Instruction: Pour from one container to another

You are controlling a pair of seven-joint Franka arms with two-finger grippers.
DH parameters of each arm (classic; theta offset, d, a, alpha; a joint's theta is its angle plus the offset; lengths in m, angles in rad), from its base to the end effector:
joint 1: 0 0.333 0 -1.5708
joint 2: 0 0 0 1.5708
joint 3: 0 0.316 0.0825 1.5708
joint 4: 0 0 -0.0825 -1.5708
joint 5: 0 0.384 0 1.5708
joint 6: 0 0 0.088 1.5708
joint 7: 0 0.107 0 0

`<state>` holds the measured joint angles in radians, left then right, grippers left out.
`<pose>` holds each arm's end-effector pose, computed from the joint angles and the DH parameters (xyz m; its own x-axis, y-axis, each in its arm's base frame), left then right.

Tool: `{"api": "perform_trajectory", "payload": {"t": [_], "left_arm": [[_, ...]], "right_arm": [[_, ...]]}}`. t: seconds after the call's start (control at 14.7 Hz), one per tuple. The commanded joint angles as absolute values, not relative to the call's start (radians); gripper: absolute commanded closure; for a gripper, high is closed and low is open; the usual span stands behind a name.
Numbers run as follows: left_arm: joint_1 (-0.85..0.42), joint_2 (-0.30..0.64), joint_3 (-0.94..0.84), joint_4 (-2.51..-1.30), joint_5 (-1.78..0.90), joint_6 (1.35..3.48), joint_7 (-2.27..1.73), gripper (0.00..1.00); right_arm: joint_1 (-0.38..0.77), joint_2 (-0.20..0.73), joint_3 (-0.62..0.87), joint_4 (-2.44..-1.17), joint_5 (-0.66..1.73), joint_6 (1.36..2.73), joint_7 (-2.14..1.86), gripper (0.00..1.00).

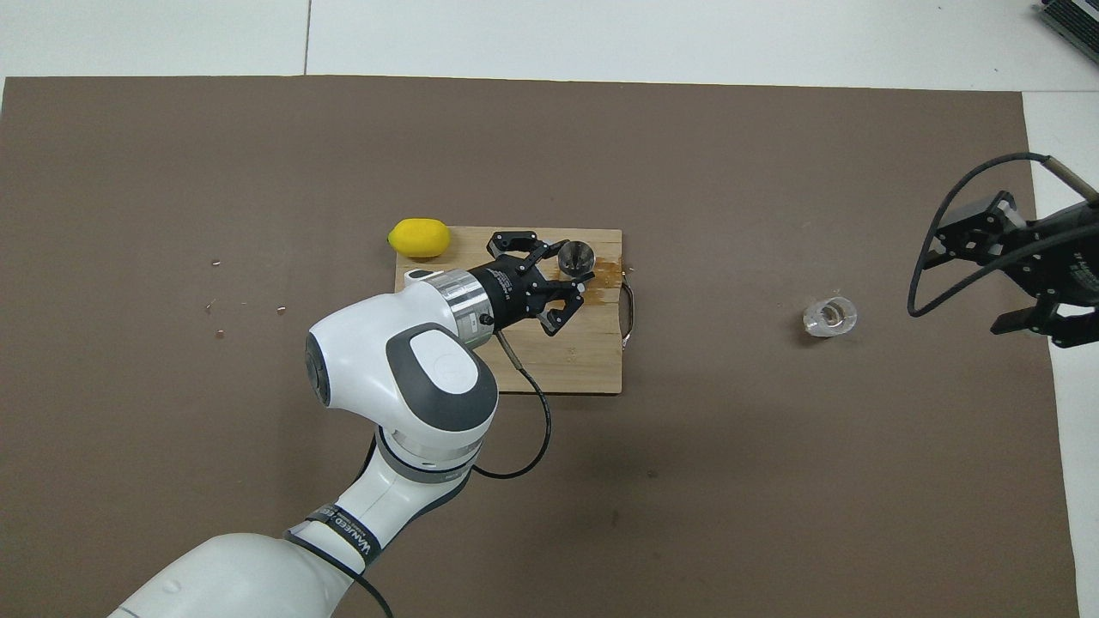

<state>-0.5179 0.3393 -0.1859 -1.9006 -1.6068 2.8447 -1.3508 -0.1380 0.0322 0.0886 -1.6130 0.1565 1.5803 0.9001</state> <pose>0.5224 -0.3641 0.3493 -0.3483 0.4495 -0.8226 0.8591 0.5041 -0.0883 0.5627 -0.0120 0.5888 0.5721 -0.8035 -0.1643 -0.8182 -0.5729 -0.0476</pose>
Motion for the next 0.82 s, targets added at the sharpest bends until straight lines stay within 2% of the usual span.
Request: {"api": "perform_trajectory", "payload": {"t": [0.0,0.14,0.41,0.48,0.61,0.68,0.75], "left_arm": [[-0.540,0.356,-0.172,-1.879,-1.626,2.867,-1.327,1.00],[-0.541,0.357,-0.172,-1.881,-1.626,2.881,-1.327,1.00],[-0.552,0.359,-0.172,-1.882,-1.628,2.885,-1.295,1.00],[-0.552,0.357,-0.172,-1.882,-1.628,2.885,-1.290,0.87],[-0.552,0.357,-0.172,-1.881,-1.624,2.887,-1.290,0.54],[-0.552,0.357,-0.172,-1.881,-1.624,2.887,-1.290,0.13],[-0.552,0.357,-0.172,-1.881,-1.624,2.888,-1.290,0.00]], "right_arm": [[-0.195,0.052,0.095,-1.661,0.221,1.655,1.006,0.06],[-0.210,0.067,0.095,-1.696,0.251,1.684,1.078,0.05],[-0.288,0.179,0.095,-1.695,0.351,1.735,1.127,0.05],[-0.294,0.204,0.095,-1.697,0.353,1.747,1.141,0.05],[-0.310,0.236,0.095,-1.712,0.380,1.782,1.186,0.05],[-0.316,0.236,0.095,-1.745,0.411,1.820,1.209,0.04],[-0.319,0.233,0.095,-1.784,0.438,1.866,1.218,0.04]]}}
